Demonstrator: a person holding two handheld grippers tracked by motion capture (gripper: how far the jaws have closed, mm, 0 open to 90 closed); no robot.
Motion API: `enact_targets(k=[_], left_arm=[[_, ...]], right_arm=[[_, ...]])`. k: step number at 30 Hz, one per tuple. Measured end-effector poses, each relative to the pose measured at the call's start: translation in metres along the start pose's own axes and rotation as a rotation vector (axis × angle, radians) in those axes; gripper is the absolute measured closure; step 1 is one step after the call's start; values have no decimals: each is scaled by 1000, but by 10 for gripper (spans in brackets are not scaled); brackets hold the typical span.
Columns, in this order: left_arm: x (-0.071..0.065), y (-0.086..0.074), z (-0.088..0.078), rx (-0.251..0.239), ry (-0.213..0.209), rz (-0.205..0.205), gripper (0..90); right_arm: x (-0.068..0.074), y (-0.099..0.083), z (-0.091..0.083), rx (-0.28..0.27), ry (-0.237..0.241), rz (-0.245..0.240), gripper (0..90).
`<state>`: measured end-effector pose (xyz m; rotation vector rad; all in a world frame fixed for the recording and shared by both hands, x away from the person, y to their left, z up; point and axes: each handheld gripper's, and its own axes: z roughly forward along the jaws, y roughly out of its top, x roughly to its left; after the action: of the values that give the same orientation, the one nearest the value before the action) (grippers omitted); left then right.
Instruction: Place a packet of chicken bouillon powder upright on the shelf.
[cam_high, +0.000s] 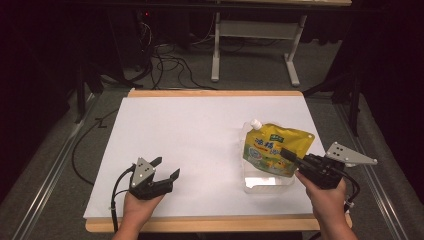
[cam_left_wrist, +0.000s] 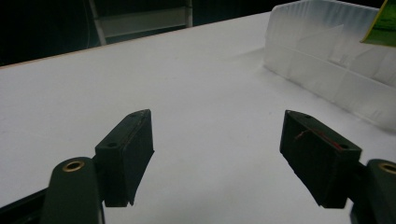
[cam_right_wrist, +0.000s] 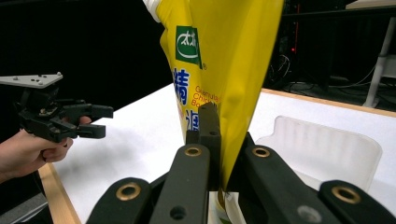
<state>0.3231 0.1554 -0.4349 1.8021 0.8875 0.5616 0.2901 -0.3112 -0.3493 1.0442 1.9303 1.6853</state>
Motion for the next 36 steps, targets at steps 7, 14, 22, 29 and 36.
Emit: enact_targets(k=[7, 14, 22, 29, 36], left_arm=[[0, 0, 1, 3, -3, 1, 261], [1, 1, -1, -2, -4, 0, 261], [1, 0, 0, -4, -3, 1, 262], [3, 1, -2, -8, 0, -1, 263], [3, 1, -1, -8, -1, 5, 263]], right_arm=[[-2, -3, -3, 1, 1, 16, 900], [-2, -4, -5, 1, -3, 17, 900], [-3, -8, -4, 12, -2, 28, 900], [-5, -15, 0, 34, -8, 30, 900], [-10, -24, 7, 57, -23, 46, 900]])
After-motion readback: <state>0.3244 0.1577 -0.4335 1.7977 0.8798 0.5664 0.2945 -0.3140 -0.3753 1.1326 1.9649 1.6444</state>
